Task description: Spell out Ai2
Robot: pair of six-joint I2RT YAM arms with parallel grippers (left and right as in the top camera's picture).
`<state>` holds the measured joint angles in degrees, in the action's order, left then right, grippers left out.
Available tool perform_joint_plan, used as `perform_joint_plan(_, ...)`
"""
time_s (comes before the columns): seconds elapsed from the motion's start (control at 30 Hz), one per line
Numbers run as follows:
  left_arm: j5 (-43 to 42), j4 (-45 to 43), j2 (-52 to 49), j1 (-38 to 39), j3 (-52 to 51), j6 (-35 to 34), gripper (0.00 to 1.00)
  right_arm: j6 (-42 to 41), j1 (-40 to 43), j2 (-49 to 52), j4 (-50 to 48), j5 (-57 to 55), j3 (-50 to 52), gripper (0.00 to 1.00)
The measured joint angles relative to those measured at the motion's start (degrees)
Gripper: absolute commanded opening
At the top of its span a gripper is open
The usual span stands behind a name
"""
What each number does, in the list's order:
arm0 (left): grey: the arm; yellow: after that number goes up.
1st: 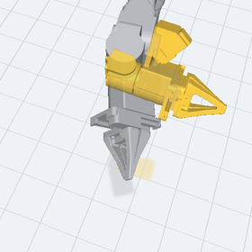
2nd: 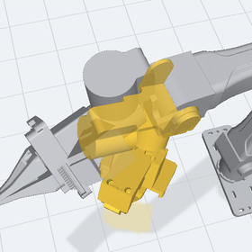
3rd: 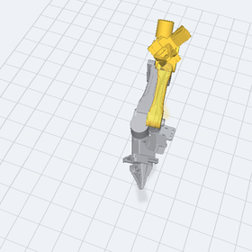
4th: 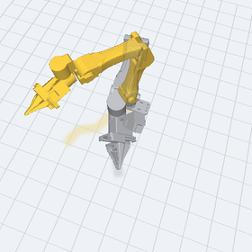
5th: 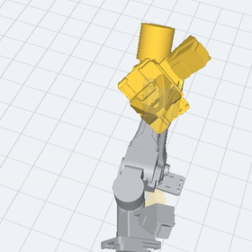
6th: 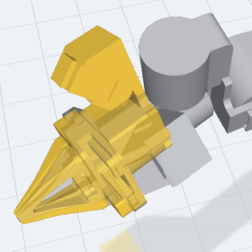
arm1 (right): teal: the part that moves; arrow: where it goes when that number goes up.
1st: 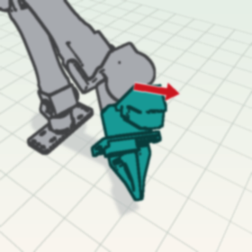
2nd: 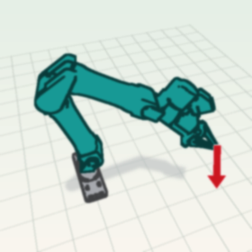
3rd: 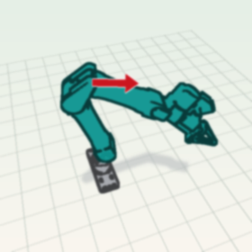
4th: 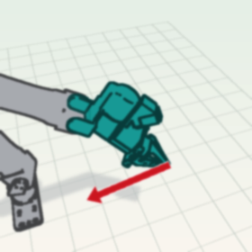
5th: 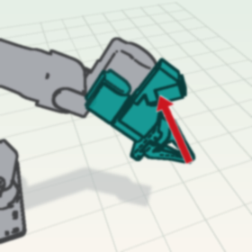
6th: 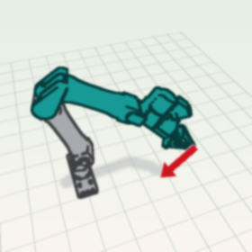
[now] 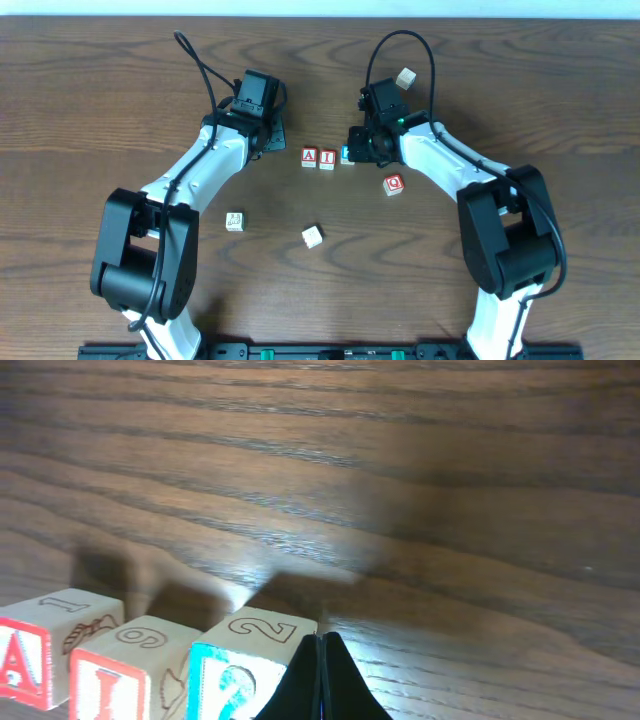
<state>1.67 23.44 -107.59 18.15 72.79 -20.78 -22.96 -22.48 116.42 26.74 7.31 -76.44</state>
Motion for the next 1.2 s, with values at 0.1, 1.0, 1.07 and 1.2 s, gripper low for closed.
perform_joint_plan(0.1,-0.02,-0.04,0.00,0.00,0.00,0.00,0.06,-0.02,-0.20,0.00,-0.02,0.50,0.00,0.01)
perform_joint_plan(1.0,-0.48,0.46,0.00,0.00,0.00,0.00,0.06,-0.50,-2.58,0.00,2.32,-0.42,-0.02,0.01)
perform_joint_plan(1.07,-1.49,1.31,0.00,0.00,0.00,0.00,0.06,-0.50,-2.56,0.00,2.38,-0.74,0.00,0.01)
perform_joint_plan(1.2,-2.99,3.85,0.00,0.00,0.00,0.00,0.06,-0.50,-2.51,0.00,2.54,-1.01,0.00,0.01)
